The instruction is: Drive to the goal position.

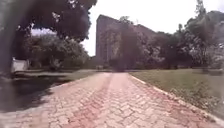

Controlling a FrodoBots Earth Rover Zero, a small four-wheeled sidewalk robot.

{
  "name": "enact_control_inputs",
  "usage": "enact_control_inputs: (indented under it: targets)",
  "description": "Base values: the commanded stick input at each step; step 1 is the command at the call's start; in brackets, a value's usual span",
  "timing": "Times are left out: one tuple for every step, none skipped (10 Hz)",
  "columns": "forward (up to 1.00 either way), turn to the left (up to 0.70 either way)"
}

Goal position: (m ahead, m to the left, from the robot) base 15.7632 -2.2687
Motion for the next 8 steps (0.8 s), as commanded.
enact_control_inputs:
  targets:
    - [0.7,0.0]
    - [0.7,0.0]
    - [0.7,0.0]
    - [0.7,0.0]
    - [0.7,0.0]
    - [0.7,0.0]
    - [0.7,0.0]
    - [0.7,0.0]
